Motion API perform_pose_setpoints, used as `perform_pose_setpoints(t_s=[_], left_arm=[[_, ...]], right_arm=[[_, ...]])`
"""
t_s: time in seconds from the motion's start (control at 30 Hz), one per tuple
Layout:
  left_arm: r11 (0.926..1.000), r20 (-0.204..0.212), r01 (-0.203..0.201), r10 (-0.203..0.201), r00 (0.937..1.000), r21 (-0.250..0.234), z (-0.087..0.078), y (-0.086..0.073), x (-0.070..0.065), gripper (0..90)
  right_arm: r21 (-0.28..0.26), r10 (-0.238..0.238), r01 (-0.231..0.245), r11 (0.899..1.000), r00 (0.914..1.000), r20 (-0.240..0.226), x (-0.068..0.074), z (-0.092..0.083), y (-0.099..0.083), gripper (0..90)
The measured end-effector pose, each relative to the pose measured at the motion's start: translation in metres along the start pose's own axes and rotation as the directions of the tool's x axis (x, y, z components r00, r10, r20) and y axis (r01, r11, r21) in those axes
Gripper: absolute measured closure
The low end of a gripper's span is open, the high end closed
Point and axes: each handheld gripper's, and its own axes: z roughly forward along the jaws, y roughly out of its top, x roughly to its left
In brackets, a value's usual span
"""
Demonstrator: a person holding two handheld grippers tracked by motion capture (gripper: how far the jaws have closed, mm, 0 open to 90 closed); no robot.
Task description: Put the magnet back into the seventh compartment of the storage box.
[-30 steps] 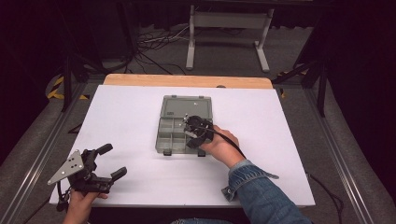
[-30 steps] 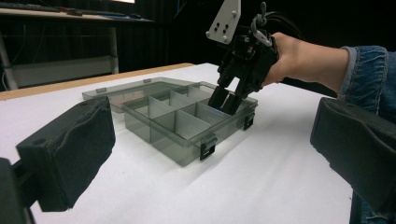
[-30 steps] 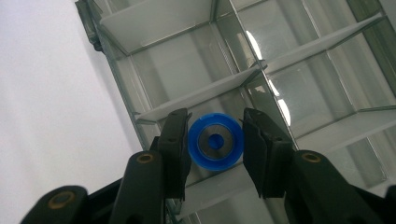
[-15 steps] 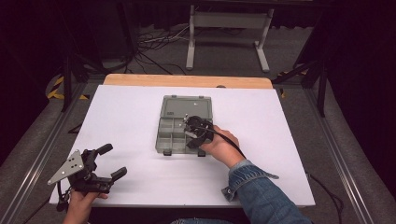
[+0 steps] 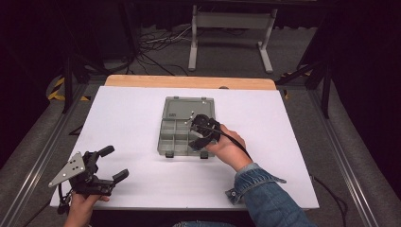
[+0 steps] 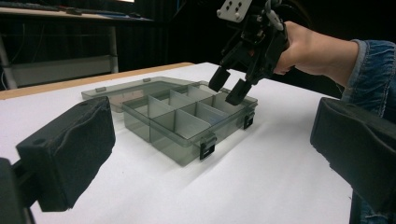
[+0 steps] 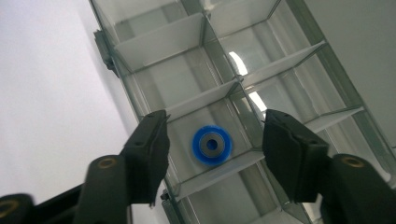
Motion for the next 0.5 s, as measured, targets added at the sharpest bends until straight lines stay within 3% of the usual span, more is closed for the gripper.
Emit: perform_pose_setpoints(t_s=[0.5], left_arm=[[1.0000, 0.000, 0.003, -0.003, 1.0000, 0.001, 0.000, 0.000, 0.000, 0.7]], right_arm=[[-0.144, 0.005, -0.002, 0.990, 0.9998, 0.017, 0.013, -0.036, -0.004, 17.9]])
